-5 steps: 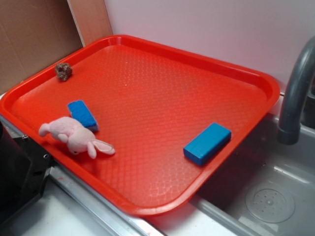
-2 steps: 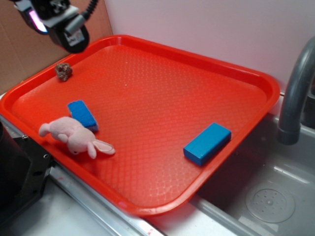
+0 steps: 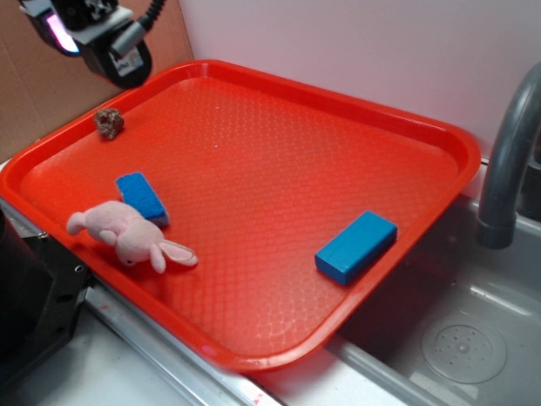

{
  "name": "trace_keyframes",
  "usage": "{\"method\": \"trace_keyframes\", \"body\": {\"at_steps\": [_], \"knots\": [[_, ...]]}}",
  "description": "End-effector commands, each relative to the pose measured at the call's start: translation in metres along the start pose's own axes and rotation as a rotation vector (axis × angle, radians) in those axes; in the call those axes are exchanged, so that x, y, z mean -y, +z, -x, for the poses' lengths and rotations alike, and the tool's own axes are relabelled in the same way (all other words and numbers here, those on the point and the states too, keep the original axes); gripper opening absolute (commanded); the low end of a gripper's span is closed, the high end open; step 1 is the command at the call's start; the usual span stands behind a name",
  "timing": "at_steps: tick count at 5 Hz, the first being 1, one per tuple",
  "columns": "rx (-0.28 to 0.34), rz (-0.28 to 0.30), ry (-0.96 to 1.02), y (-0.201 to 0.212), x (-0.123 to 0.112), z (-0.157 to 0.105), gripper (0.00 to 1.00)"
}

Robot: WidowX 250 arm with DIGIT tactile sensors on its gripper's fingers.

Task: Grab the blue block.

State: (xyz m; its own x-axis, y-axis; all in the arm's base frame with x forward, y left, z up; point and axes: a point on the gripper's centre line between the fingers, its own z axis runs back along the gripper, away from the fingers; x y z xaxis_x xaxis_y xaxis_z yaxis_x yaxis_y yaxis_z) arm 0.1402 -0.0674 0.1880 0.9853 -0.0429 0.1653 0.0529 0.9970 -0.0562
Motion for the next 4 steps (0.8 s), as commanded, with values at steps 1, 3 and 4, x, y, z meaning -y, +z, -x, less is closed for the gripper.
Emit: {"method": "trace_keyframes", "body": {"at_steps": [1, 3, 4], "knots": [[-0.002, -0.065, -0.158, -0.074, 0.04, -0.044, 1.0], [0.004, -0.086, -0.231, -0.126, 0.06, -0.052, 1.0], [-0.017, -0.1, -0.258, -0.138, 0.071, -0.052, 1.0]]}}
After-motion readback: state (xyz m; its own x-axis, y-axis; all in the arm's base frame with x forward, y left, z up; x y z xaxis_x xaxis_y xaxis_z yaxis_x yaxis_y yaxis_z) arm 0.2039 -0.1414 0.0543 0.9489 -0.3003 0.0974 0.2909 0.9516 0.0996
